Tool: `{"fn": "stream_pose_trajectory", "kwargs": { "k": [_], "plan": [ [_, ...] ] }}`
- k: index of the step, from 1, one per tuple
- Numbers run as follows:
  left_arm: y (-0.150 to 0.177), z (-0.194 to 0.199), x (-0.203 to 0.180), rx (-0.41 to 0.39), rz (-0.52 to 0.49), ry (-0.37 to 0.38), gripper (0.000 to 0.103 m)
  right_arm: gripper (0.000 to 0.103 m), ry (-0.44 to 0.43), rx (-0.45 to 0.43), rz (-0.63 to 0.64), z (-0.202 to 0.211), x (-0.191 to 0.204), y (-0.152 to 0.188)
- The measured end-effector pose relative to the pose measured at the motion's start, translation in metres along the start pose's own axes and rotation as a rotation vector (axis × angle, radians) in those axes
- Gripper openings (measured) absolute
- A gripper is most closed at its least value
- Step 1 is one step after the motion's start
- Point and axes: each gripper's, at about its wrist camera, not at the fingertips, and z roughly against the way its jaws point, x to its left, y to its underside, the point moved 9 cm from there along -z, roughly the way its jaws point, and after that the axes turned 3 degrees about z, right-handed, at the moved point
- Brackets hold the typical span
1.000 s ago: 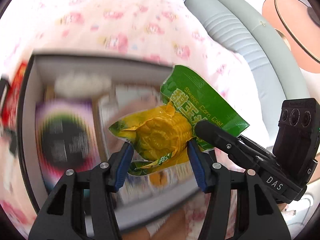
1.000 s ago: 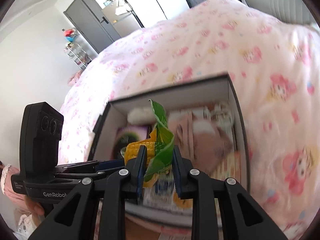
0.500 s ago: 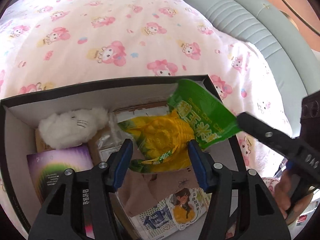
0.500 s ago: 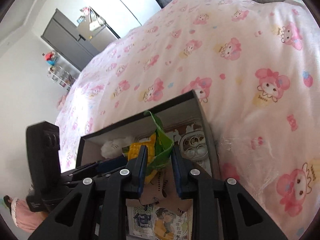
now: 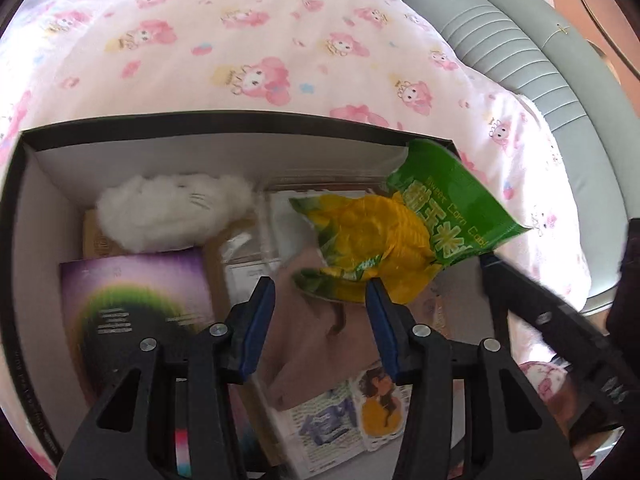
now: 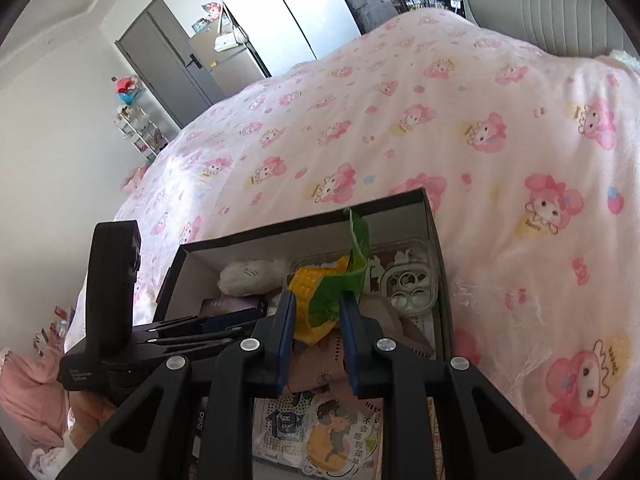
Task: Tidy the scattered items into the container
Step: 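Set the corn snack bag beside the mask and open the left gripper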
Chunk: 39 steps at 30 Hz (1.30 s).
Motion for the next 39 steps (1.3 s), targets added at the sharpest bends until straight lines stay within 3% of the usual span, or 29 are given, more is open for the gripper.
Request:
{"fn": "stream_pose_trajectory", "kwargs": {
  "k": [5, 10, 15, 18, 23, 26, 28, 31, 34, 39],
  "plan": [
    [-0.013, -0.009, -0.017, -0.016, -0.065, -0.038, 0.047, 0.019, 0.011, 0.071, -0.101, -0.017, -0.026, 0.009],
    [-0.007, 0.016, -0.023, -0.067, -0.054, 0.045, 0.047, 0.019, -0.043, -0.005, -0.149, 0.001, -0.031, -0.001],
    [-0.023, 0.030, -0.011, -0.164, 0.001, 0.007, 0.047, 0.019, -0.070, -0.080, -0.124, 0.006, -0.018, -0.019],
    [-0.022, 0.011, -0.005, -0.108, 0.026, -0.001, 0.047, 0.019, -0.047, -0.063, -0.120, -0.005, -0.017, -0.025],
    [-0.011, -0.014, -0.022, -0.035, -0.009, 0.014, 0.046, 0.019, 0.048, 0.056, -0.168, -0.027, -0.041, -0.004],
    [-0.011, -0.007, -0.025, -0.047, -0.010, 0.024, 0.046, 0.019, 0.004, 0.010, -0.204, -0.010, -0.046, -0.008],
    [-0.011, 0.006, -0.026, -0.063, -0.010, 0.074, 0.046, 0.019, -0.045, -0.038, -0.212, 0.009, -0.043, -0.011],
    [-0.018, 0.027, -0.019, -0.105, -0.009, 0.072, 0.046, 0.019, -0.024, -0.088, -0.198, 0.025, -0.045, -0.016],
    [-0.028, 0.028, -0.008, -0.113, -0.030, 0.004, 0.046, 0.019, -0.035, -0.077, -0.199, 0.015, -0.044, -0.020],
    [-0.025, 0.001, -0.015, -0.056, -0.055, 0.043, 0.046, 0.019, -0.069, -0.051, -0.154, -0.002, -0.027, -0.021]
  ]
}}
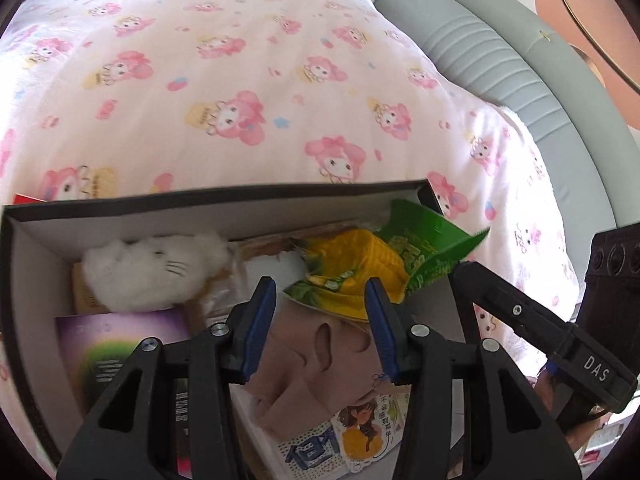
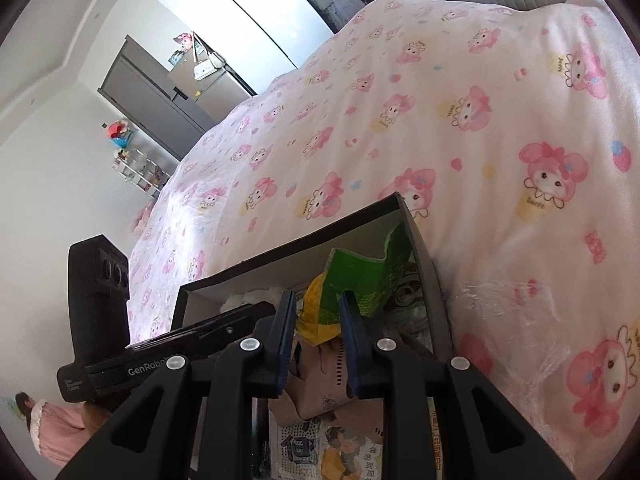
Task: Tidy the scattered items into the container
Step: 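Set the corn snack bag beside the mask and open the left gripper, then withdraw the left gripper and reach to the white watch strap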
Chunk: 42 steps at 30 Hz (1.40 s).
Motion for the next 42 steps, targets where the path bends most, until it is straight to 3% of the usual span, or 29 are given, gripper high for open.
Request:
{"fn": "stream_pose_trajectory", "kwargs": {
  "k": [5, 11, 13, 17, 21, 26, 30, 34, 39, 42],
  "plan": [
    [0.008, -0.016, -0.011, 0.021, -0.033, -0.007, 0.046, 0.019, 0.056, 0.025, -0.014, -0.011, -0.012, 0.000],
    [0.011, -0.006, -0.008, 0.008, -0.013, -0.023, 0.046, 0.019, 0.093, 0.025, 0.007, -0.010, -0.013, 0.002],
    [0.015, 0.005, -0.015, -0.017, -0.039, -0.039, 0.047, 0.019, 0.138, 0.026, 0.036, -0.006, -0.013, 0.006],
    [0.028, 0.034, -0.036, -0.066, -0.145, -0.142, 0.055, 0.021, 0.236, 0.004, 0.114, 0.016, -0.007, 0.014],
    [0.048, 0.065, -0.054, -0.115, -0.208, -0.162, 0.057, 0.025, 0.313, -0.008, 0.144, 0.039, 0.001, 0.034],
    [0.076, 0.099, -0.055, -0.131, -0.218, -0.178, 0.057, 0.025, 0.263, 0.008, 0.143, 0.063, 0.021, 0.065],
    [0.098, 0.123, -0.022, -0.081, -0.075, -0.149, 0.057, 0.025, 0.230, 0.027, 0.190, 0.067, 0.054, 0.083],
    [0.118, 0.152, 0.027, -0.068, 0.040, -0.127, 0.058, 0.025, 0.132, 0.083, 0.240, 0.043, 0.101, 0.102],
    [0.126, 0.202, 0.099, -0.148, 0.165, -0.202, 0.060, 0.025, -0.024, 0.158, 0.339, 0.005, 0.172, 0.129],
    [0.124, 0.214, 0.151, -0.179, 0.364, -0.138, 0.066, 0.025, -0.053, 0.199, 0.343, -0.020, 0.196, 0.134]
  ]
}}
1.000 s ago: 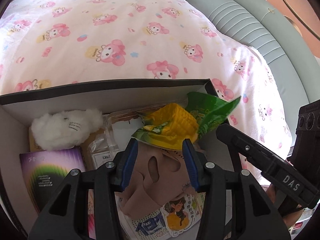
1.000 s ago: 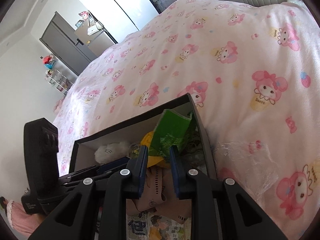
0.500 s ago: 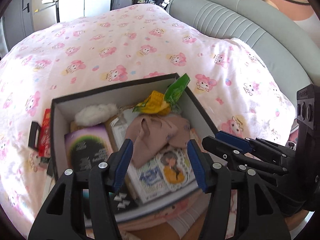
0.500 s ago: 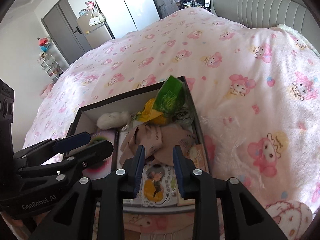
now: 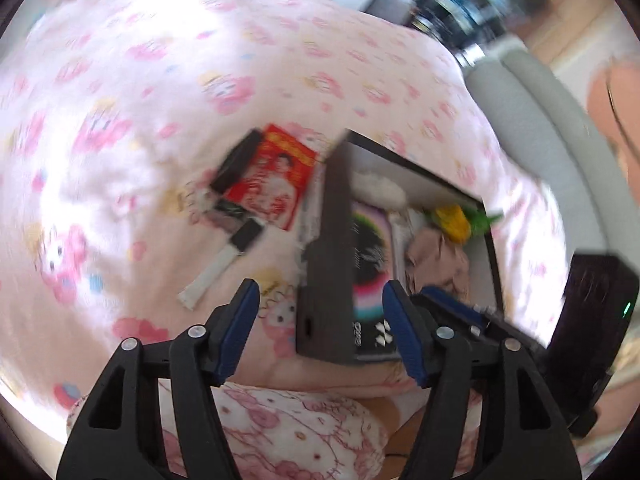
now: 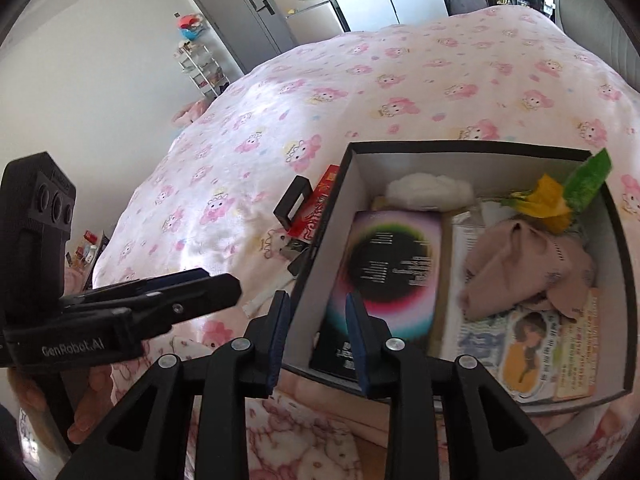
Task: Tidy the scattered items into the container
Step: 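Withdraw the left gripper and reach to the white watch strap, then grasp the white watch by its band with the left gripper and lift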
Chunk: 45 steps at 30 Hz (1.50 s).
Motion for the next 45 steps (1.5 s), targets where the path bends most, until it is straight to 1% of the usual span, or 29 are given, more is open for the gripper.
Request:
{"fn": "stream_pose_trajectory", "kwargs": {
  "k": [1, 2, 3, 4, 5, 7, 9, 10, 12, 13, 14, 15, 18, 19, 21, 23, 24, 25, 27, 28, 29, 31, 33, 36, 38, 40, 42, 43, 45],
  "plan": [
    [-0.005, -0.006, 0.014, 0.024, 0.036, -0.007, 0.064, 0.025, -0.016, 0.016, -0.008, -0.009, 0.006, -0.003],
    [-0.012, -0.012, 0.029, 0.046, 0.059, -0.030, 0.063, 0.025, -0.040, 0.032, -0.009, -0.019, 0.014, -0.004],
    [-0.019, -0.018, 0.041, 0.063, 0.066, -0.049, 0.062, 0.025, -0.066, 0.054, 0.001, -0.030, 0.024, -0.006],
    [-0.025, -0.022, 0.050, 0.089, 0.058, -0.064, 0.062, 0.025, -0.070, 0.092, 0.016, -0.044, 0.033, -0.006],
    [-0.030, -0.028, 0.058, 0.127, 0.030, -0.082, 0.062, 0.025, -0.058, 0.126, 0.020, -0.057, 0.039, -0.005],
    [-0.038, -0.039, 0.075, 0.198, -0.013, -0.144, 0.062, 0.025, -0.049, 0.187, 0.019, -0.079, 0.050, -0.001],
    [-0.038, -0.055, 0.089, 0.292, -0.024, -0.163, 0.059, 0.025, -0.043, 0.236, 0.043, -0.097, 0.061, 0.003],
    [-0.036, -0.062, 0.094, 0.332, -0.012, -0.155, 0.056, 0.025, -0.041, 0.249, 0.062, -0.104, 0.066, 0.003],
    [-0.025, -0.081, 0.098, 0.424, 0.005, -0.134, 0.053, 0.025, -0.028, 0.252, 0.089, -0.114, 0.068, 0.001],
    [-0.020, -0.089, 0.100, 0.455, 0.013, -0.133, 0.050, 0.025, -0.001, 0.241, 0.083, -0.117, 0.062, -0.003],
    [-0.014, -0.098, 0.100, 0.484, 0.009, -0.134, 0.050, 0.025, 0.027, 0.239, 0.071, -0.119, 0.056, -0.007],
    [-0.010, -0.107, 0.101, 0.506, 0.004, -0.134, 0.050, 0.025, 0.038, 0.235, 0.053, -0.118, 0.048, -0.011],
    [0.004, -0.132, 0.101, 0.589, 0.020, -0.129, 0.047, 0.025, 0.025, 0.229, 0.019, -0.114, 0.040, -0.018],
    [0.006, -0.138, 0.100, 0.608, 0.020, -0.126, 0.044, 0.025, 0.034, 0.226, 0.020, -0.111, 0.038, -0.018],
    [0.013, -0.147, 0.099, 0.648, -0.012, -0.141, 0.038, 0.025, 0.036, 0.210, 0.025, -0.104, 0.036, -0.018],
    [0.022, -0.150, 0.096, 0.677, -0.042, -0.155, 0.016, 0.025, 0.000, 0.203, 0.010, -0.096, 0.034, -0.017],
    [0.023, -0.148, 0.092, 0.671, -0.064, -0.153, 0.012, 0.025, -0.015, 0.203, 0.002, -0.093, 0.034, -0.016],
    [0.022, -0.144, 0.087, 0.654, -0.085, -0.149, 0.004, 0.025, -0.017, 0.200, 0.000, -0.089, 0.034, -0.016],
    [0.020, -0.129, 0.075, 0.596, -0.121, -0.141, 0.002, 0.025, 0.011, 0.189, 0.013, -0.080, 0.032, -0.015],
    [0.019, -0.121, 0.069, 0.565, -0.124, -0.125, 0.000, 0.025, 0.001, 0.181, 0.013, -0.075, 0.031, -0.014],
    [0.018, -0.110, 0.062, 0.530, -0.111, -0.089, 0.000, 0.025, -0.016, 0.177, 0.005, -0.070, 0.031, -0.013],
    [0.018, -0.087, 0.050, 0.463, -0.089, -0.043, 0.000, 0.025, -0.042, 0.169, -0.011, -0.059, 0.030, -0.008],
    [0.022, -0.059, 0.031, 0.401, -0.071, 0.050, 0.000, 0.025, -0.059, 0.161, -0.011, -0.046, 0.027, -0.001],
    [0.033, -0.020, -0.007, 0.317, -0.075, 0.185, 0.001, 0.025, -0.080, 0.166, -0.015, -0.025, 0.019, 0.017],
    [0.037, -0.002, -0.036, 0.264, -0.097, 0.250, 0.001, 0.025, -0.095, 0.169, -0.039, -0.010, 0.010, 0.029],
    [0.031, 0.007, -0.062, 0.228, -0.127, 0.293, 0.001, 0.025, -0.114, 0.157, -0.073, 0.008, 0.000, 0.037],
    [0.034, 0.010, -0.094, 0.192, -0.178, 0.319, 0.001, 0.025, -0.124, 0.127, -0.093, 0.028, -0.009, 0.041],
    [0.033, 0.007, -0.108, 0.183, -0.204, 0.323, 0.001, 0.026, -0.120, 0.110, -0.096, 0.038, -0.014, 0.043],
    [0.037, -0.007, -0.136, 0.166, -0.237, 0.323, 0.002, 0.027, -0.081, 0.070, -0.106, 0.057, -0.031, 0.047]
  ]
}}
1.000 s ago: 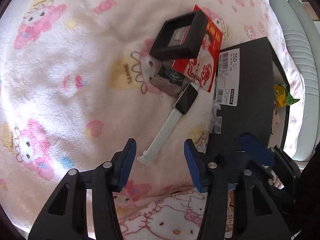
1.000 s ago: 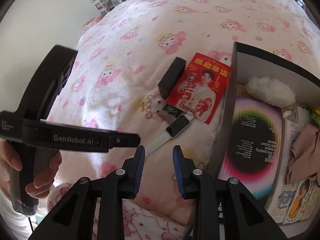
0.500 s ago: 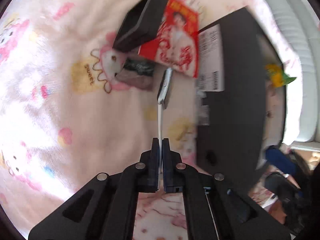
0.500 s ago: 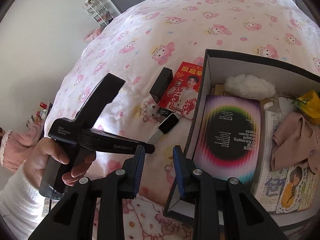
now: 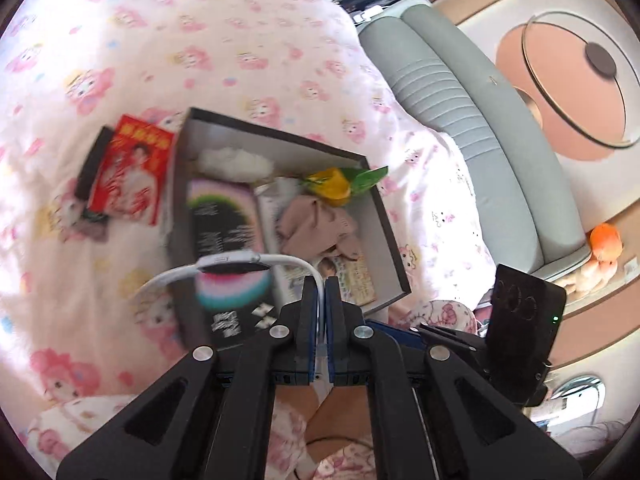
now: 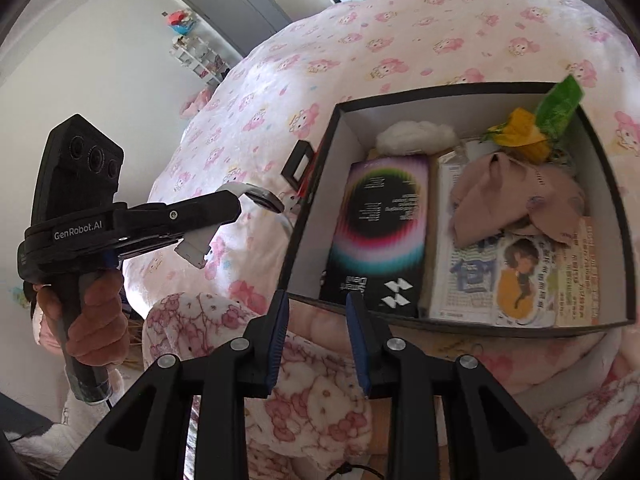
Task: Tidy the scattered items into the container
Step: 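Carry the white watch over the box and lower it inside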
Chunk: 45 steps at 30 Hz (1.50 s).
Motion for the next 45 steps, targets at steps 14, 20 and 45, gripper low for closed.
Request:
{"fn": "stream_pose_trajectory", "kwargs": {
  "k": [14, 20, 45],
  "plan": [
    [0.015, -0.138, -0.005, 0.145, 0.053, -0.013, 0.002, 0.032, 0.119, -0.043, -0.160, 0.019, -0.091, 0.012],
    [0.016, -0.156, 0.001, 0.194, 0.096, 0.004, 0.007, 0.042, 0.119, -0.018, -0.162, 0.001, -0.102, 0.001],
    [-0.012, -0.134, 0.063, 0.156, 0.029, -0.298, 0.032, 0.032, 0.273, 0.225, 0.047, -0.088, -0.144, -0.047]
  ]
}}
